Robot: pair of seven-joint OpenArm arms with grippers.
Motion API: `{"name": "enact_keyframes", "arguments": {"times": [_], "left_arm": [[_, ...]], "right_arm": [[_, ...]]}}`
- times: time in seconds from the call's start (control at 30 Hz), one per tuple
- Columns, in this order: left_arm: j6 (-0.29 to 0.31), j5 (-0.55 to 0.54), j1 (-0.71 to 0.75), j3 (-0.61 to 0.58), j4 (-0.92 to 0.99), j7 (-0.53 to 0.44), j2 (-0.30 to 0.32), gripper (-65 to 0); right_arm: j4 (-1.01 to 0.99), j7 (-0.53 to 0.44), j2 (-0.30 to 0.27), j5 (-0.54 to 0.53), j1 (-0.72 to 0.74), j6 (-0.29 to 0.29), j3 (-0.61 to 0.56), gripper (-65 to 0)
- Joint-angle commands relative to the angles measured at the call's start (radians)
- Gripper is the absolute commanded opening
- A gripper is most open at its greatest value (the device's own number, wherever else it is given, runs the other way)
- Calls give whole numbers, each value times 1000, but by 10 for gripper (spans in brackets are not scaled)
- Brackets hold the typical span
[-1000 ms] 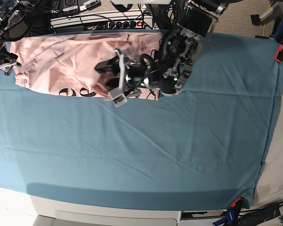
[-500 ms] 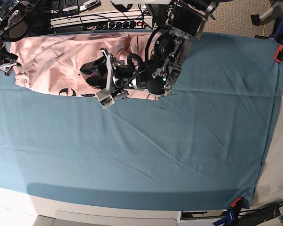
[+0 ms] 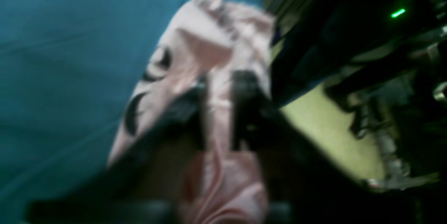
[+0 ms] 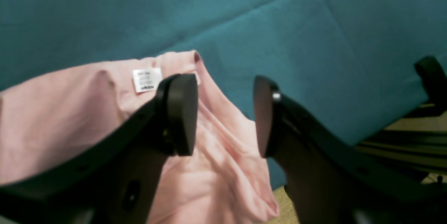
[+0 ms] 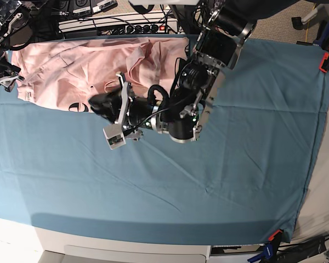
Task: Fold the T-shirt properly
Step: 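Fold the hem end toward the collar with the left gripper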
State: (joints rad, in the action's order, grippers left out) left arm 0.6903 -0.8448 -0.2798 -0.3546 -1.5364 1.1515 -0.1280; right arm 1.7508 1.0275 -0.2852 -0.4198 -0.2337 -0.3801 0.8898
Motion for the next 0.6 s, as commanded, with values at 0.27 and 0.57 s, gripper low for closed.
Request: {"name": "enact_keyframes", "arguments": {"times": [0.27, 0.57], "left_arm": [[-44, 7, -25, 13, -41, 27, 154, -650], [-101, 7, 49, 104, -58, 36, 216, -650]], "right_arm": [[14, -26, -25, -10, 4, 3, 7, -386], [14, -26, -25, -10, 4, 3, 7, -386]]}}
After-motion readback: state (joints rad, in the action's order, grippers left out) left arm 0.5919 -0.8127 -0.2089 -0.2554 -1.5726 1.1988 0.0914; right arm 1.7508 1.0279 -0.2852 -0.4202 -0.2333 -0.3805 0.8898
